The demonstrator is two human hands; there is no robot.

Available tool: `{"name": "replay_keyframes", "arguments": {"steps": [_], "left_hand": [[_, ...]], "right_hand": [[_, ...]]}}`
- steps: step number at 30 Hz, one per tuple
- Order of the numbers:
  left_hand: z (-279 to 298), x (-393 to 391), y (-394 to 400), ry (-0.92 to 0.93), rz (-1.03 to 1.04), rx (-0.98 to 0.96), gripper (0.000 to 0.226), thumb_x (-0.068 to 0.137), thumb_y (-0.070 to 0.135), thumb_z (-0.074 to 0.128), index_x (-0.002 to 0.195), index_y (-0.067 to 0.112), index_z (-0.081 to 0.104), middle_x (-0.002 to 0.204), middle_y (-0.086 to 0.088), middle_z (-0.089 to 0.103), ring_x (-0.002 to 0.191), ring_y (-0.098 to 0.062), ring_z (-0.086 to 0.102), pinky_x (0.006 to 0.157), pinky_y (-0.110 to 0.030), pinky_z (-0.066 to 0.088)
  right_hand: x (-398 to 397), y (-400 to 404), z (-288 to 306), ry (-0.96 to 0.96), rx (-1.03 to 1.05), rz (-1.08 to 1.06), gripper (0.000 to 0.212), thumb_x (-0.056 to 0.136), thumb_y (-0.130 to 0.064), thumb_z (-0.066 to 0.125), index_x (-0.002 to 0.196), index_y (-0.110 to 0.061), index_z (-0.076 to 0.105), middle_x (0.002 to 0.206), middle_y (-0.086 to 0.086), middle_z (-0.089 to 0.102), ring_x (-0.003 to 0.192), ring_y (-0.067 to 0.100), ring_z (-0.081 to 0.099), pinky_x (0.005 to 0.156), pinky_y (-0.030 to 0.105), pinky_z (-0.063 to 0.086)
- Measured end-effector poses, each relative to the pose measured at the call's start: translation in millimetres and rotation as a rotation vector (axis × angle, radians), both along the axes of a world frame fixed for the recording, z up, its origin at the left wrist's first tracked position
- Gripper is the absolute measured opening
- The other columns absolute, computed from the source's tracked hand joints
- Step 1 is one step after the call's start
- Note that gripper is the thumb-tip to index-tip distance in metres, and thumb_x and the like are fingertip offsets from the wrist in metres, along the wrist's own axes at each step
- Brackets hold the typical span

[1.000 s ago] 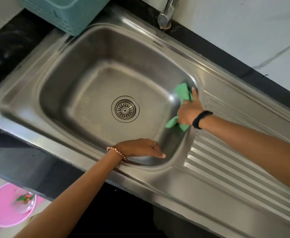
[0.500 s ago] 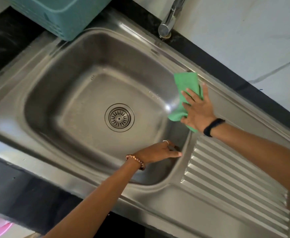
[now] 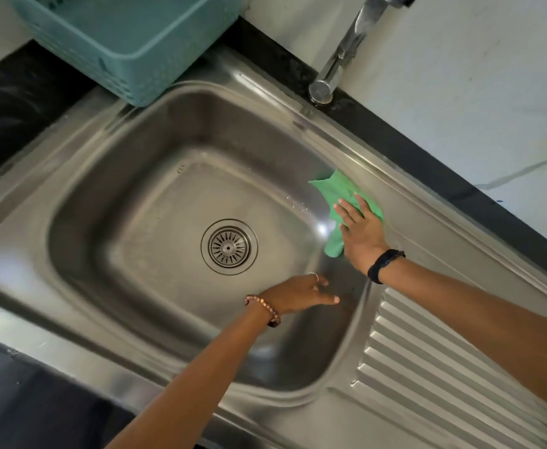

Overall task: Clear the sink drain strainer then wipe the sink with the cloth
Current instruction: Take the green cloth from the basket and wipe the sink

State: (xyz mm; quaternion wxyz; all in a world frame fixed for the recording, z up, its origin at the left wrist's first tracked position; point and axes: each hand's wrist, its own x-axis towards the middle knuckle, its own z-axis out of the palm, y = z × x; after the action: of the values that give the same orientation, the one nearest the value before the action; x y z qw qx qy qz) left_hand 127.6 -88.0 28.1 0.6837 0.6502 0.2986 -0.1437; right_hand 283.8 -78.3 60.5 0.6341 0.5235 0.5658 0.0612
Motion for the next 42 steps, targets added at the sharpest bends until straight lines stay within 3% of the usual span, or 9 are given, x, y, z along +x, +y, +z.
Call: {"name": "replay_keyframes", "arguments": {"steps": [5, 10, 16, 23, 30, 33, 37, 40, 42], "left_hand": [[-10, -29, 39, 0.184, -0.088, 0.647, 0.064, 0.091, 0.042, 0.048, 0.145, 0.020, 0.023, 0.154, -0.006, 0.022, 0.144, -0.026, 0.013, 0.117, -0.048, 0.017], [-12, -73, 101, 0.384, -0.015, 0.980, 0.064, 0.092, 0.041, 0.045, 0.147, 0.022, 0.017, 0.158, -0.006, 0.005, 0.145, -0.031, -0.006, 0.114, -0.057, -0.001], [3, -126, 149, 0.504, 0.093, 1.248, 0.063, 0.085, 0.030, 0.057, 0.142, 0.020, 0.034, 0.158, -0.011, 0.002, 0.145, -0.033, -0.012, 0.107, -0.064, -0.012], [19, -161, 161, 0.484, 0.140, 1.357, 0.051, 0.082, 0.013, 0.058, 0.133, 0.012, 0.049, 0.158, -0.011, 0.002, 0.145, -0.032, -0.008, 0.108, -0.066, -0.009], [29, -175, 168, 0.549, 0.089, 1.398, 0.066, 0.092, 0.030, 0.043, 0.148, 0.019, 0.011, 0.157, -0.008, -0.017, 0.145, -0.027, -0.011, 0.116, -0.048, 0.001], [30, -180, 170, 0.555, 0.040, 1.411, 0.065, 0.094, 0.032, 0.039, 0.148, 0.019, 0.007, 0.156, -0.008, -0.019, 0.146, -0.027, -0.009, 0.117, -0.045, 0.005], [34, -181, 173, 0.539, 0.030, 1.409, 0.062, 0.091, 0.034, 0.042, 0.146, 0.020, 0.017, 0.158, -0.006, -0.013, 0.146, -0.025, -0.001, 0.116, -0.043, 0.012], [36, -183, 176, 0.497, 0.058, 1.400, 0.060, 0.090, 0.032, 0.043, 0.145, 0.021, 0.023, 0.159, -0.004, -0.003, 0.146, -0.024, 0.006, 0.114, -0.041, 0.017], [35, -184, 177, 0.489, 0.067, 1.391, 0.061, 0.091, 0.031, 0.040, 0.146, 0.021, 0.018, 0.159, -0.003, -0.004, 0.146, -0.022, 0.004, 0.114, -0.040, 0.016]], "right_hand": [[3, 13, -5, -0.052, 0.023, 0.159, 0.053, 0.099, -0.043, 0.016, 0.147, -0.027, -0.001, 0.154, 0.007, -0.027, 0.141, 0.023, -0.027, 0.113, 0.049, -0.015], [-1, 47, -23, -0.055, 0.088, 0.399, 0.063, 0.100, -0.034, 0.029, 0.145, -0.027, -0.015, 0.151, 0.006, -0.033, 0.138, 0.025, -0.031, 0.115, 0.043, -0.010], [-21, 28, -34, 0.266, 0.334, -0.002, 0.059, 0.097, -0.019, 0.033, 0.148, -0.022, 0.004, 0.155, -0.001, -0.026, 0.145, 0.016, -0.009, 0.115, 0.032, 0.015], [-14, 6, -29, 0.113, 0.221, -0.030, 0.057, 0.099, -0.030, 0.027, 0.148, -0.022, 0.000, 0.154, -0.001, -0.025, 0.145, 0.022, -0.009, 0.112, 0.048, -0.015], [-33, 99, -44, 0.252, 0.194, 0.259, 0.061, 0.099, -0.012, 0.024, 0.147, -0.025, -0.013, 0.155, -0.009, -0.022, 0.144, 0.012, -0.009, 0.114, 0.027, 0.017], [-50, 137, -52, 0.331, 0.259, 0.401, 0.065, 0.098, -0.015, 0.033, 0.148, -0.029, -0.006, 0.158, -0.012, -0.005, 0.145, 0.011, 0.002, 0.114, 0.030, 0.022], [-89, 206, -34, 0.429, 0.561, 0.706, 0.062, 0.081, -0.036, 0.056, 0.136, -0.049, 0.030, 0.144, -0.023, 0.039, 0.132, 0.002, 0.040, 0.109, 0.034, 0.031], [-103, 224, -40, 0.492, 0.521, 0.782, 0.068, 0.075, -0.031, 0.057, 0.135, -0.050, 0.029, 0.139, -0.018, 0.048, 0.128, 0.007, 0.047, 0.106, 0.050, 0.035], [-106, 216, -50, 0.532, 0.512, 0.775, 0.071, 0.077, -0.023, 0.055, 0.137, -0.047, 0.026, 0.141, -0.018, 0.045, 0.130, 0.007, 0.045, 0.101, 0.046, 0.043]]}}
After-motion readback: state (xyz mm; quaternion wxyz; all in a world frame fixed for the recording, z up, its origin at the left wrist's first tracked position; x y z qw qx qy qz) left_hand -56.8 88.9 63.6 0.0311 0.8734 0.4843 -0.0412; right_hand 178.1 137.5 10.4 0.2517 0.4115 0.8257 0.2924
